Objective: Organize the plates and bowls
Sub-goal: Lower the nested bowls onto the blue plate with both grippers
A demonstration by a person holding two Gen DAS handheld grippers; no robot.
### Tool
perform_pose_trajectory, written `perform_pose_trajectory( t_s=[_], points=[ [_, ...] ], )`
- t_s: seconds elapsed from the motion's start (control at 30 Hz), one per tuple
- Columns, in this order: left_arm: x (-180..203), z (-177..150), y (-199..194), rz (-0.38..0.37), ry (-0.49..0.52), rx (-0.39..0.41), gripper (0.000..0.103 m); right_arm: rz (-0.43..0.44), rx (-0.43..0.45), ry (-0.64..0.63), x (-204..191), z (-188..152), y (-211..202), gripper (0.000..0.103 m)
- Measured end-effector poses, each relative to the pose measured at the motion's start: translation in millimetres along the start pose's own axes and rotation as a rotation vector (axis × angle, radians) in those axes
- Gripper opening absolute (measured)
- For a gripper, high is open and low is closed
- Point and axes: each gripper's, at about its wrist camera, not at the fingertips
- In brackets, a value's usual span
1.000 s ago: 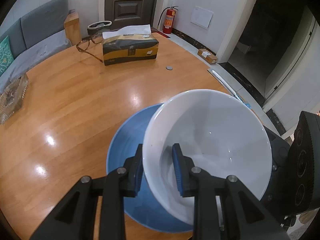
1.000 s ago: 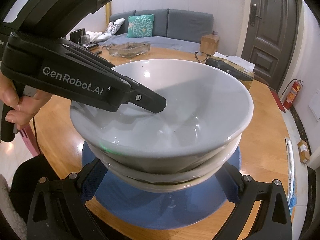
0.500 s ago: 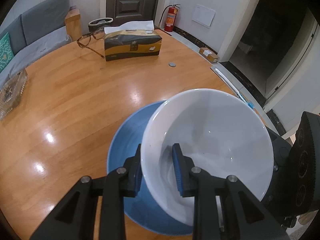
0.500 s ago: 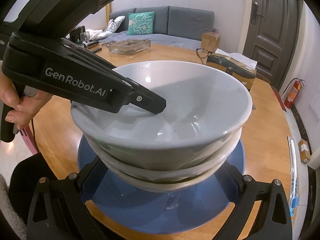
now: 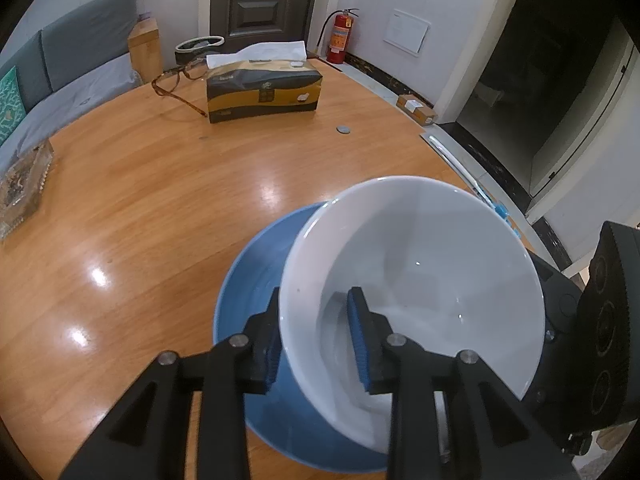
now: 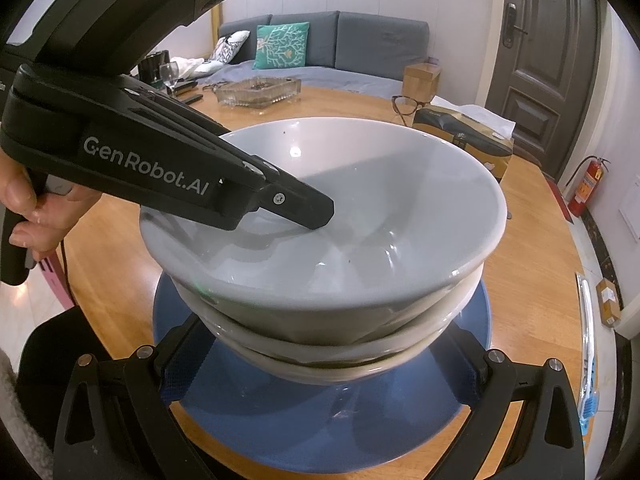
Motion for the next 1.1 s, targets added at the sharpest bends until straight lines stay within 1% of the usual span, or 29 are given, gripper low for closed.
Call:
perform_pose_trajectory(
  t_s=[0.7, 0.8, 0.83, 0.87, 0.9, 1.1],
  points=[
    [1.9, 3.4, 1.9, 0.000, -0.008, -0.016, 0.033, -0.007, 0.003, 0.008, 2.3, -4.1, -5.1, 0.097],
    [2.7, 2.9, 1.9, -0.005, -0.008, -0.018, 0.036, -0.011, 0.002, 0.006, 2.3, -4.9, -7.5, 0.097],
    [3.9, 2.6, 1.0, -0.002, -0.006, -0.015, 0.038, -0.012, 0.002, 0.006, 2.1, -5.3, -8.1, 0.097],
    [4.4, 2.7, -0.5, 0.001, -0.003, -0.009, 0.044, -0.014, 0.001, 0.006, 1.8, -5.7, -8.7, 0.097],
    [5.1, 3.2, -4.0, 0.002, 0.001, 0.000, 0.046, -0.016, 0.002, 0.007, 1.5, -5.8, -9.6, 0.097],
    [7.9, 5.0, -21.8, 0.008, 0.012, 0.031, 0.048, -0.024, 0.008, 0.004, -0.1, -5.1, -17.9, 0.097]
  ],
)
Point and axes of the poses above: each gripper's, at about its wrist camera, not at the fingertips, and y roughly the way its jaws point, x to its right, z to its top, and after that the axes turned 4 degrees about y, right-handed
